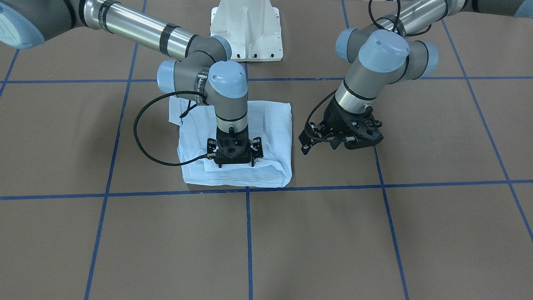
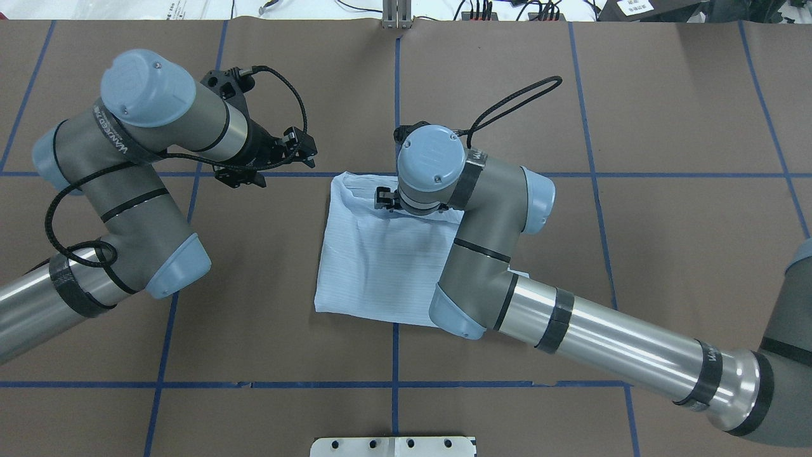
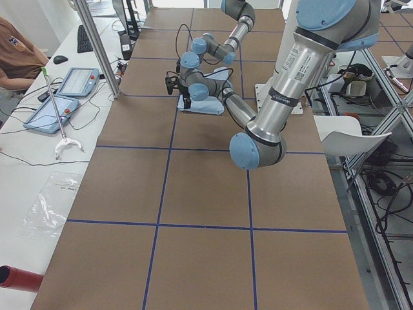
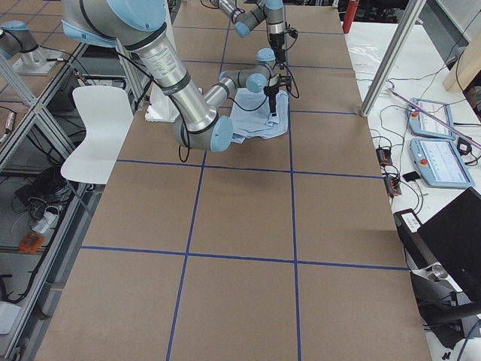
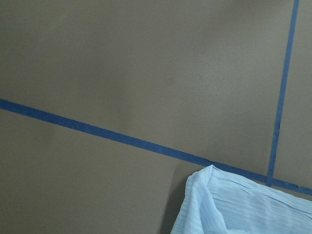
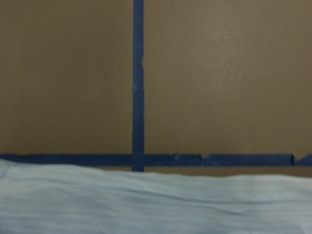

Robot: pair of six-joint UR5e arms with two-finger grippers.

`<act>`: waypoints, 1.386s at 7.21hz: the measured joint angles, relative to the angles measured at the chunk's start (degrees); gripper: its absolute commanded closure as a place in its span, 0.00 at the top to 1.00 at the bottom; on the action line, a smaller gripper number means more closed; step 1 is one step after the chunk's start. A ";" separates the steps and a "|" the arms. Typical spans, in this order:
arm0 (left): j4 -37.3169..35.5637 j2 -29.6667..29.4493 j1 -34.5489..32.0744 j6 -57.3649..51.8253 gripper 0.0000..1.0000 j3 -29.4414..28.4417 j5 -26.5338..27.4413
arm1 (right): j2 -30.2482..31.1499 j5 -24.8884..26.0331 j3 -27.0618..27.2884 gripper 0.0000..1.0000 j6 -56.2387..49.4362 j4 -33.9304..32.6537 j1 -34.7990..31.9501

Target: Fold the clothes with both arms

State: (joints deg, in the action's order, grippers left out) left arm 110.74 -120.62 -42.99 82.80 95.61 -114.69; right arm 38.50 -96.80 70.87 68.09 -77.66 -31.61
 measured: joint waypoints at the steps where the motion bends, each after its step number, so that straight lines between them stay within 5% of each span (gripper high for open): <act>1: 0.00 -0.02 -0.04 0.00 0.99 0.00 -0.01 | -1.61 0.48 -4.00 1.00 -0.64 2.64 -1.40; 4: 0.00 -0.09 -1.29 -0.31 0.99 0.36 -0.36 | -2.45 -1.07 -8.06 1.00 -4.29 7.44 -6.58; 7: 0.00 5.38 -5.16 -9.46 0.99 5.63 -0.82 | 6.50 -14.10 0.43 1.00 -13.64 6.53 -18.57; 10: -2.56 12.83 -16.32 -35.25 0.99 7.64 -2.12 | 16.25 -22.71 7.74 1.00 -35.55 -2.09 -32.34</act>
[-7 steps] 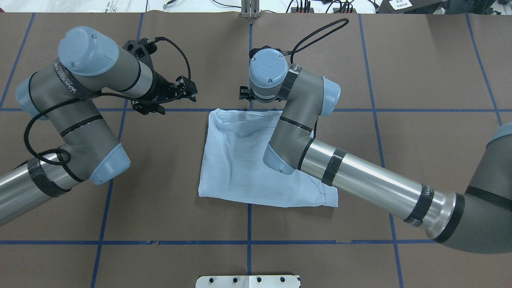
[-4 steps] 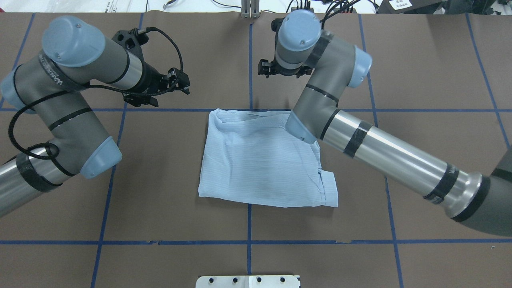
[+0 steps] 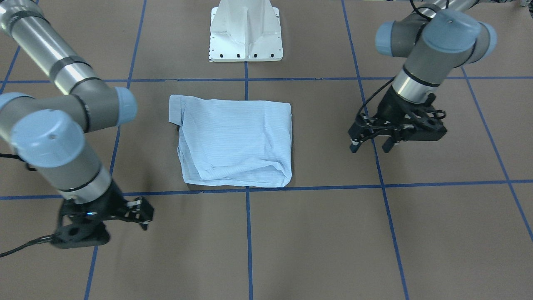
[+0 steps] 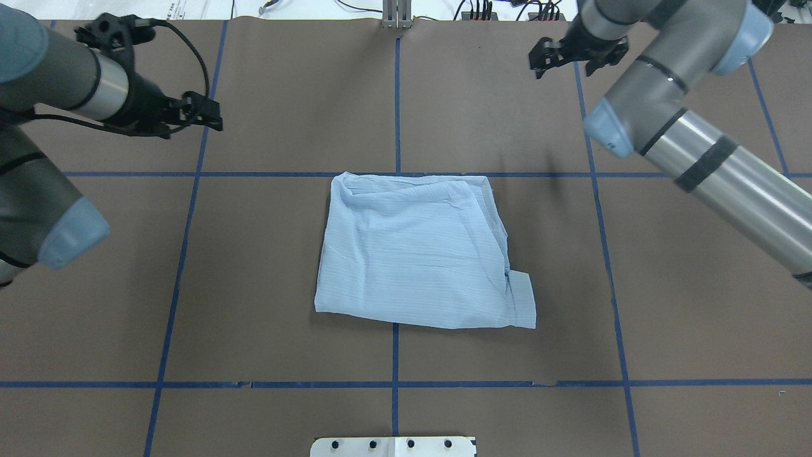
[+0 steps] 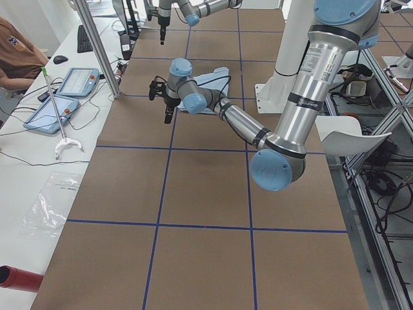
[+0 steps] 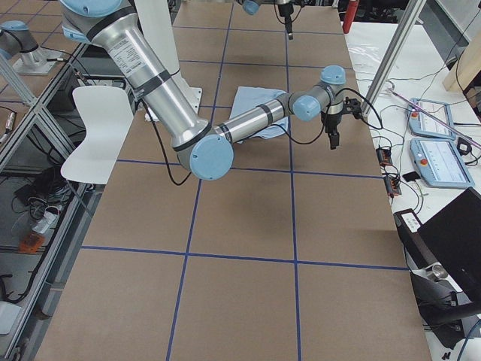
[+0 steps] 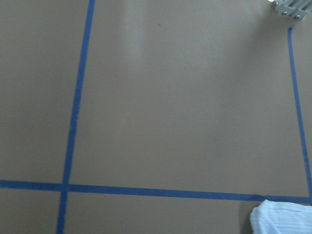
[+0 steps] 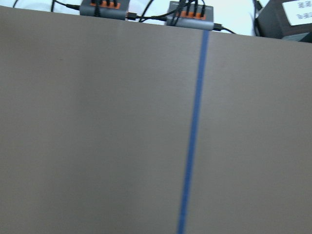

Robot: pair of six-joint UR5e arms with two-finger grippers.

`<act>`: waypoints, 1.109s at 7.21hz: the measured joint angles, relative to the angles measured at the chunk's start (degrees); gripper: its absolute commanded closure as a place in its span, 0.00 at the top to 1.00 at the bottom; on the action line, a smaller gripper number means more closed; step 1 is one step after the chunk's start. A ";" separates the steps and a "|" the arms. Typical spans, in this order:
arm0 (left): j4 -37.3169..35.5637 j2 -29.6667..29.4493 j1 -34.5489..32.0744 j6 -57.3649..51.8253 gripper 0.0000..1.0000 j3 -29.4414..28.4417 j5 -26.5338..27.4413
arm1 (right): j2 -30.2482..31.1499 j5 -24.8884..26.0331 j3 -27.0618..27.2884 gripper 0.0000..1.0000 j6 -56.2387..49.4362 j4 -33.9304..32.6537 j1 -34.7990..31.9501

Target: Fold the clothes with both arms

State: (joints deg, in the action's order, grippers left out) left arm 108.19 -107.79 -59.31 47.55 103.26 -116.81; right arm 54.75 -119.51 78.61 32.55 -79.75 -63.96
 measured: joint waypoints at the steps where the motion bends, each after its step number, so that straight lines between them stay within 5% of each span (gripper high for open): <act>1: -2.47 1.71 -4.78 -10.72 0.99 -0.11 -0.19 | 3.68 -1.99 2.47 1.00 -7.68 -2.88 -3.87; 5: -6.56 8.35 -18.08 -40.13 1.00 -3.78 -1.99 | 19.55 -11.80 7.29 1.00 -32.49 -6.65 -17.95; 8: -4.72 13.76 -21.04 -44.73 1.00 -4.77 -8.07 | 28.58 -12.72 11.26 1.00 -36.93 -6.33 -20.99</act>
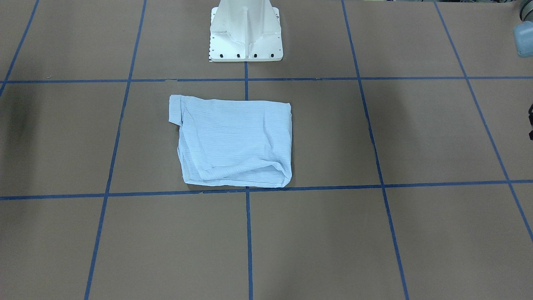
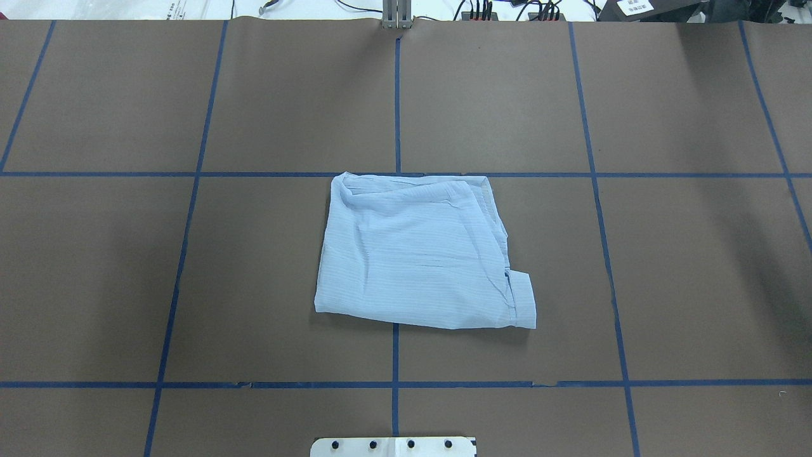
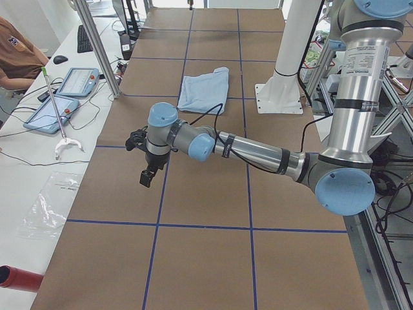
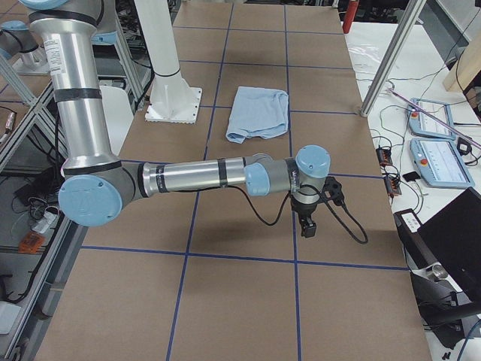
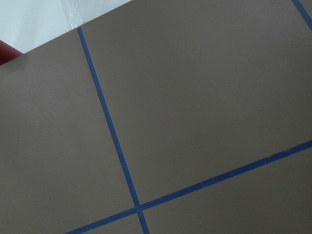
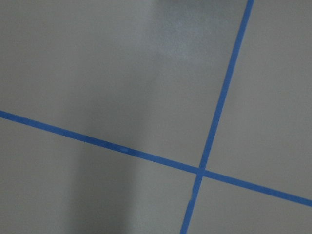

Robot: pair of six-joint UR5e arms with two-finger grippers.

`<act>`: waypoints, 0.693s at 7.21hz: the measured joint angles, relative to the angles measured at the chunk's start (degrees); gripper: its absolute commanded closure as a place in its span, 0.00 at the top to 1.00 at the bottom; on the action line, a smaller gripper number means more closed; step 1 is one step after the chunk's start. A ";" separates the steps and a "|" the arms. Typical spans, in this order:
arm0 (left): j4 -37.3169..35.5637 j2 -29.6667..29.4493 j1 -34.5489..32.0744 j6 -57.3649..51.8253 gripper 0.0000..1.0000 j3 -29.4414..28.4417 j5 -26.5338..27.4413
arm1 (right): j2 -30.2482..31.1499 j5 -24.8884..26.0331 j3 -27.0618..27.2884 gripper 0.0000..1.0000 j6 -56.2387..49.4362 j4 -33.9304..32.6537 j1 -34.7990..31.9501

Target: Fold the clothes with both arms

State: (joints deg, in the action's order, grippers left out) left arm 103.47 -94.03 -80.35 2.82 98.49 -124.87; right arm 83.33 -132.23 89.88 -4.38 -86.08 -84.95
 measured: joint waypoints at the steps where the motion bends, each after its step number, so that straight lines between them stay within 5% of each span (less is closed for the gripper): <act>1: 0.94 1.22 -0.07 0.24 1.00 -0.80 -0.13 | 2.46 0.14 0.24 1.00 -0.06 0.44 -1.13; 5: -2.02 4.50 -2.56 -2.85 1.00 -3.04 -0.49 | 9.51 -2.58 1.47 1.00 3.71 1.61 -3.27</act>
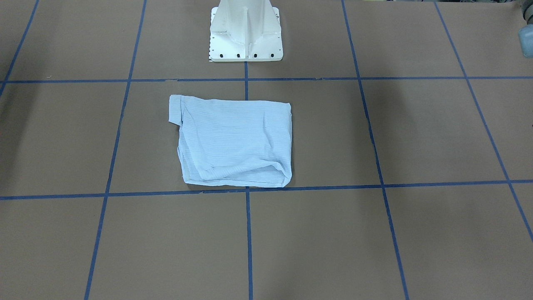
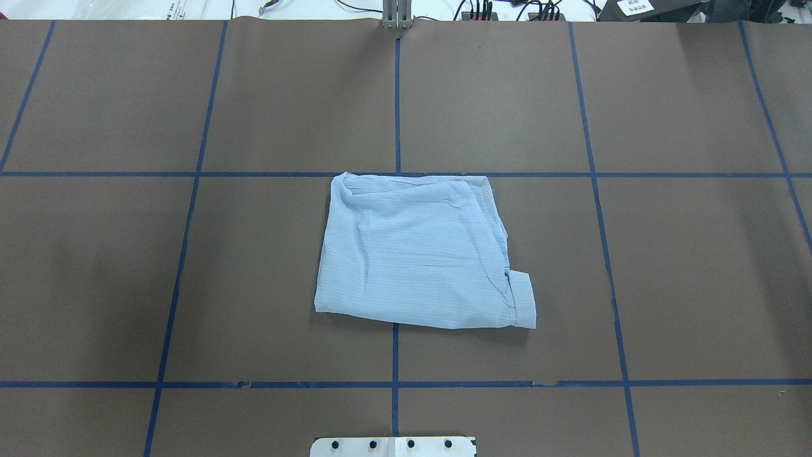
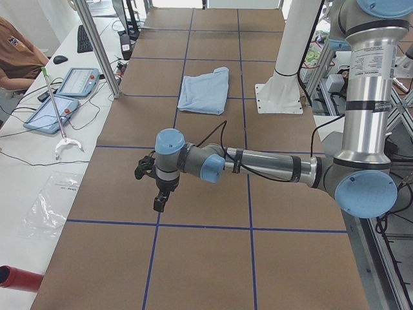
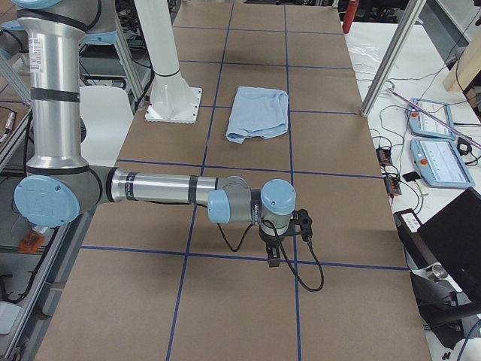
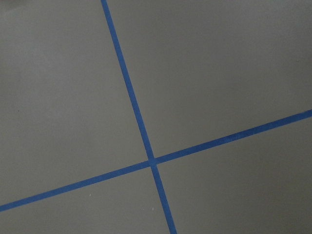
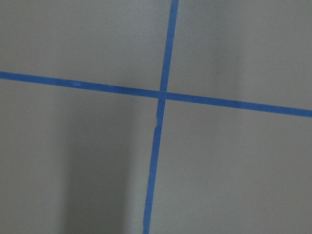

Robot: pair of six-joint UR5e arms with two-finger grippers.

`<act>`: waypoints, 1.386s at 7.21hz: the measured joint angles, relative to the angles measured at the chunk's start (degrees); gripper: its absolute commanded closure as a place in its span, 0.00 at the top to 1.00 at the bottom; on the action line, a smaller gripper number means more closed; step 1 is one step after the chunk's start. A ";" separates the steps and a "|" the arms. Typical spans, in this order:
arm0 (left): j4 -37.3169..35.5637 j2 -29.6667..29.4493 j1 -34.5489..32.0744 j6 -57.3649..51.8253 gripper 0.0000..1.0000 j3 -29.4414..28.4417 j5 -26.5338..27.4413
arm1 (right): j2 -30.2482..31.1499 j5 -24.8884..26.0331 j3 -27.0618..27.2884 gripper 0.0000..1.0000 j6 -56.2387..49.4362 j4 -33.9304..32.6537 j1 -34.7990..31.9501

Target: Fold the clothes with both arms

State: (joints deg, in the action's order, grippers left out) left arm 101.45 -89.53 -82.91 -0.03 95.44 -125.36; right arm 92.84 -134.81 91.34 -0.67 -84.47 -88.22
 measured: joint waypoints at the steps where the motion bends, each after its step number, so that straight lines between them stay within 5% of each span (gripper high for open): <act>1: -3.89 0.47 -2.89 -4.82 1.00 -0.35 -0.14 | 0.63 -2.08 0.16 1.00 2.83 -0.10 -0.60; 5: -8.78 1.09 -7.56 -9.29 1.00 -4.07 -10.08 | 3.53 -6.67 0.43 1.00 4.95 -0.05 -4.04; 10: -8.64 1.00 -7.54 -8.95 1.00 -3.96 -11.20 | 6.91 -5.44 7.51 1.00 10.08 0.16 -4.80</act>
State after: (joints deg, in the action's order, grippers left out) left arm 92.81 -88.53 -90.45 -8.98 91.49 -136.56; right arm 99.75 -140.25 98.85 9.41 -84.31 -93.02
